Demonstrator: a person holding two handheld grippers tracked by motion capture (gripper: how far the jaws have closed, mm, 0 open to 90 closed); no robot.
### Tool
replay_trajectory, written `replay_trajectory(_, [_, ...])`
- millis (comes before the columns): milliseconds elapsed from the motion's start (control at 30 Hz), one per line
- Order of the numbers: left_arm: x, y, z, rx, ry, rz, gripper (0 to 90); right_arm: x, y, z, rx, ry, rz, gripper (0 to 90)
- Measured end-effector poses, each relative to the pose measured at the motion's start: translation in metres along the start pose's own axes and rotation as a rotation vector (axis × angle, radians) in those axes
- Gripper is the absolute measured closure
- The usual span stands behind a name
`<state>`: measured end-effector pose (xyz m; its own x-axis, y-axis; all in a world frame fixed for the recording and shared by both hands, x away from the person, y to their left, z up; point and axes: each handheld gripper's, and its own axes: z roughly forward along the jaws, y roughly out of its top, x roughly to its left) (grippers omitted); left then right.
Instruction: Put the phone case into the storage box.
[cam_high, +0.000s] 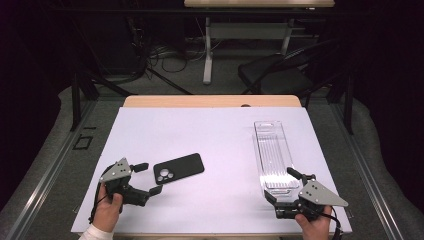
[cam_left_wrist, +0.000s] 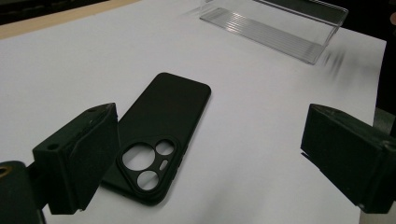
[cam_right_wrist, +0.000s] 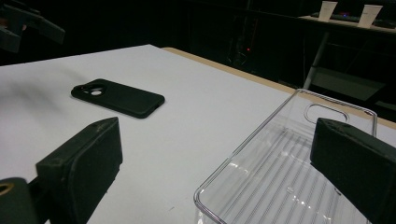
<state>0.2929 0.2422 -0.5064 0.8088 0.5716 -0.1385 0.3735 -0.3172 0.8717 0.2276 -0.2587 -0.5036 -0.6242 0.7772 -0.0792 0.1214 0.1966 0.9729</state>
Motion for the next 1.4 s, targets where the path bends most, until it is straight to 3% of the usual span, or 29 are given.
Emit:
replay_trajectory(100, [0.003,0.001,0.003,0.009,0.008,-0.035,3.0,0.000,0.000,0.000,0.004,0.001,0.005,2.0])
replay_trajectory(400, [0.010,0.011,0.008,0.041,0.047,-0.063,0.4,0.000,-0.001,0.000,0.011,-0.004,0.003,2.0])
replay_trajectory(533, [0.013,0.016,0.011,0.069,0.051,-0.041,0.4,0.000,-0.001,0.000,0.016,-0.004,-0.001,2.0])
replay_trajectory(800, [0.018,0.023,0.014,0.115,0.044,-0.036,0.5,0.000,-0.002,0.001,0.021,-0.004,0.001,2.1])
replay_trajectory(1167, [0.021,0.038,0.021,0.204,0.052,0.035,0.4,0.000,-0.002,0.001,0.025,-0.002,0.002,2.2])
replay_trajectory(1233, [0.021,0.042,0.024,0.245,0.052,0.066,0.5,0.000,-0.002,0.002,0.025,-0.001,0.001,2.2])
replay_trajectory(1400, [0.023,0.046,0.029,0.288,0.046,0.091,0.5,0.000,-0.002,0.002,0.025,-0.002,0.003,2.2])
